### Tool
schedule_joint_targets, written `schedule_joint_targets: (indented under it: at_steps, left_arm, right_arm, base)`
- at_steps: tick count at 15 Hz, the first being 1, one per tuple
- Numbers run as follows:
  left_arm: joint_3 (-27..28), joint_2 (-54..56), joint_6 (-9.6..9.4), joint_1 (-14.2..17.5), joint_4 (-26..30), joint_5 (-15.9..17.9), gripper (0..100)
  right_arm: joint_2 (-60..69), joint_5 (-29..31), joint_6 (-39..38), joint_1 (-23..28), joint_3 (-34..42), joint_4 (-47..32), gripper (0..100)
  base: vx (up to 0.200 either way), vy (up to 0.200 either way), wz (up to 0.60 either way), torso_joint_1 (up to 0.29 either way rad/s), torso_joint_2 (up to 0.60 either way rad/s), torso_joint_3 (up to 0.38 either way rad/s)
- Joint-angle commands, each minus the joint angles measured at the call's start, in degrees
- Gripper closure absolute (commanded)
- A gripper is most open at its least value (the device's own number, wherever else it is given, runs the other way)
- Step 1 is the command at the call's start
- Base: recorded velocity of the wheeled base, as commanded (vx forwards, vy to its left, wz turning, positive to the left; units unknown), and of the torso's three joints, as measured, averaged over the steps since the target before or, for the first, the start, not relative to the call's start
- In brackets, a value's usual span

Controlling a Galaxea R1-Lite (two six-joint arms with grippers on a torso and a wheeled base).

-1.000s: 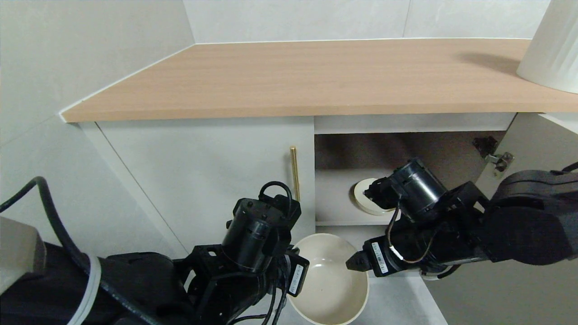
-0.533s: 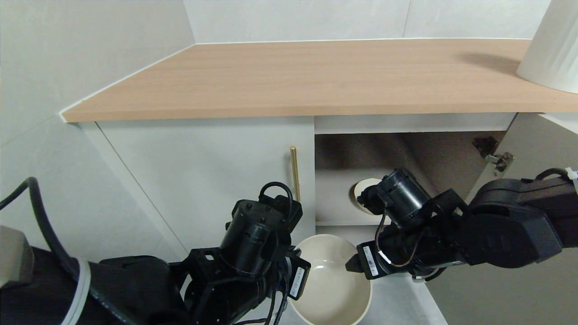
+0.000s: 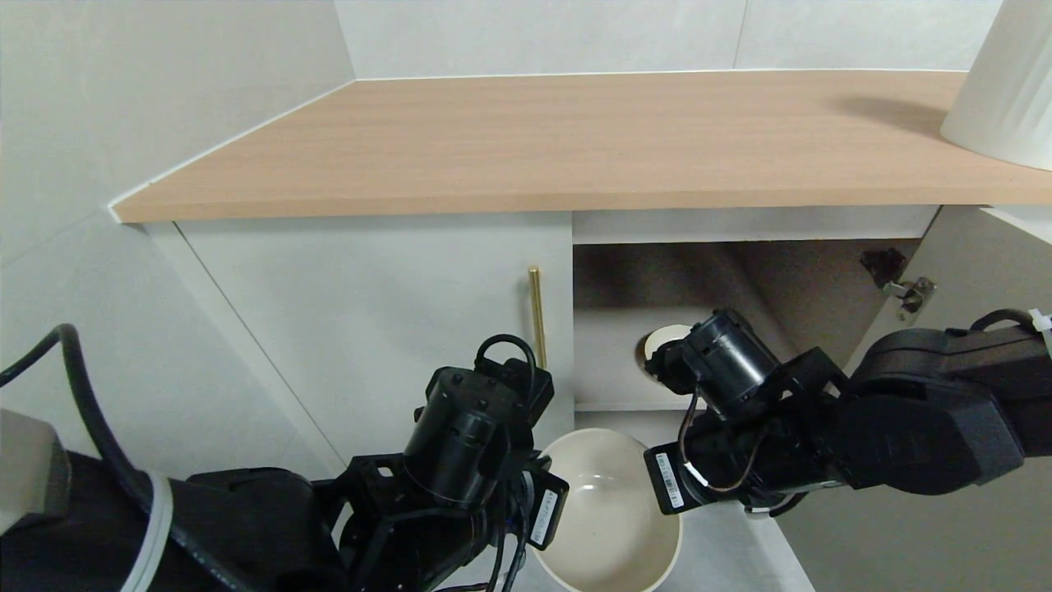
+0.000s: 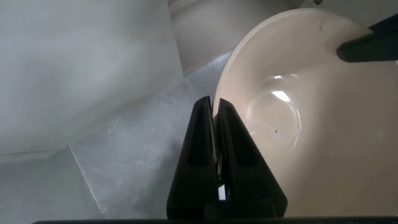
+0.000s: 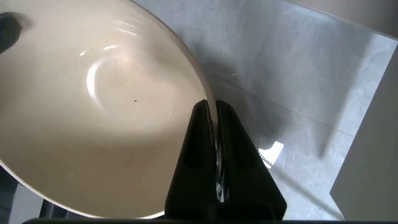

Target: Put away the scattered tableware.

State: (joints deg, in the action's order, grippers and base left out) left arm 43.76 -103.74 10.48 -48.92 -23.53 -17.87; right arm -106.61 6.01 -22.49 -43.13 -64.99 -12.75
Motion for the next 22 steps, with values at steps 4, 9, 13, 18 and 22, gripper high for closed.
schedule_joint_targets:
  at_steps: [4, 9, 13, 18, 22]
  left_arm:
    - [-0.1, 0.2, 0.06, 0.0, 0.0, -0.1, 0]
    - [-0.1, 0.3, 0.15, 0.2, 0.0, -0.1, 0]
    - [-0.1, 0.5, 0.15, 0.8, 0.0, -0.1, 0]
    - [-0.1, 0.5, 0.15, 0.8, 0.0, -0.1, 0]
    - [-0.1, 0.9, 0.15, 0.8, 0.0, -0.1, 0]
  right_arm:
    - [0.0, 0.2, -0.1, 0.0, 0.0, -0.1, 100]
    - [0.2, 4.4, -5.7, 4.8, 0.2, 0.1, 100]
    - [-3.3, 7.6, -7.0, 12.1, 5.5, 22.6, 100]
    - [-7.9, 11.2, -8.1, 18.1, 3.6, 32.2, 100]
    - [-11.8, 15.1, -10.9, 21.3, -1.6, 32.2, 100]
  base:
    - [0.000, 0.000, 0.00, 0.000, 0.00, 0.000]
    - [0.000, 0.000, 0.00, 0.000, 0.00, 0.000]
    - [0.000, 0.000, 0.00, 0.000, 0.00, 0.000]
    - [0.000, 0.000, 0.00, 0.000, 0.00, 0.000]
    - [0.000, 0.000, 0.00, 0.000, 0.00, 0.000]
